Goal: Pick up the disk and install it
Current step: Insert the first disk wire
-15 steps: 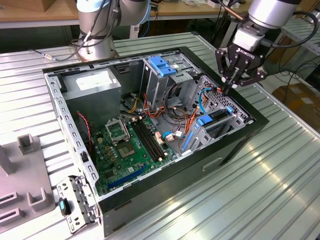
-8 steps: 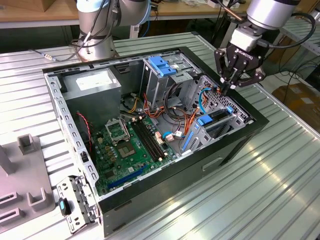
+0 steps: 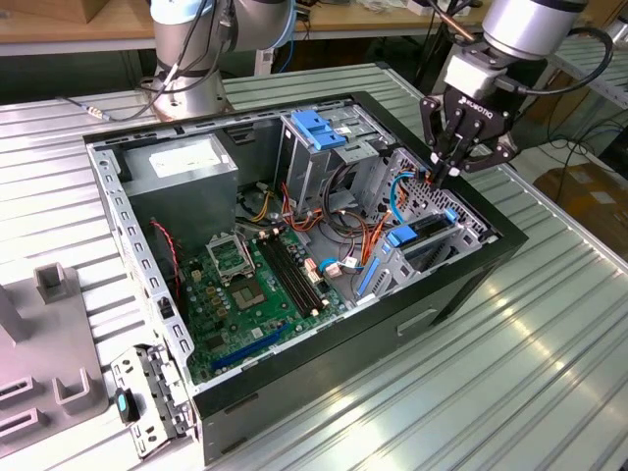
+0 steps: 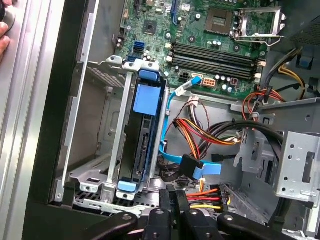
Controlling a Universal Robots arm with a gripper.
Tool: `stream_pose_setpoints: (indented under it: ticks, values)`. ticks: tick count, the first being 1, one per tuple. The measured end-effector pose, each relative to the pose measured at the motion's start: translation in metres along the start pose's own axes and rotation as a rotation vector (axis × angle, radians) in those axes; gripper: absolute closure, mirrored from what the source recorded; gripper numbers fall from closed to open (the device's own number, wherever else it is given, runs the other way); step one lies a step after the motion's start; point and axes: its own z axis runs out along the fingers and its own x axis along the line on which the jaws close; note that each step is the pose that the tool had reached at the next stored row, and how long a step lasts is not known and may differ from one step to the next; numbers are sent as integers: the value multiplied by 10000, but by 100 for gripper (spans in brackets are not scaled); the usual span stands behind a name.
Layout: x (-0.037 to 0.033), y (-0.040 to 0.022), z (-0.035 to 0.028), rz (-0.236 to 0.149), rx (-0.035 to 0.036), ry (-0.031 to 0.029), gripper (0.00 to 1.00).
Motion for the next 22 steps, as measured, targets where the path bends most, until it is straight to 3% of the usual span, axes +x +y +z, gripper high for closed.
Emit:
stream_pose_setpoints:
  ticks: [3, 8, 18, 22]
  values:
    - [5, 27, 2, 6, 0, -2, 84]
    - [10, 30, 10, 605, -15, -5, 84]
    - [184, 109, 32, 615, -22, -4, 84]
    - [195, 113, 39, 851, -31, -11, 84]
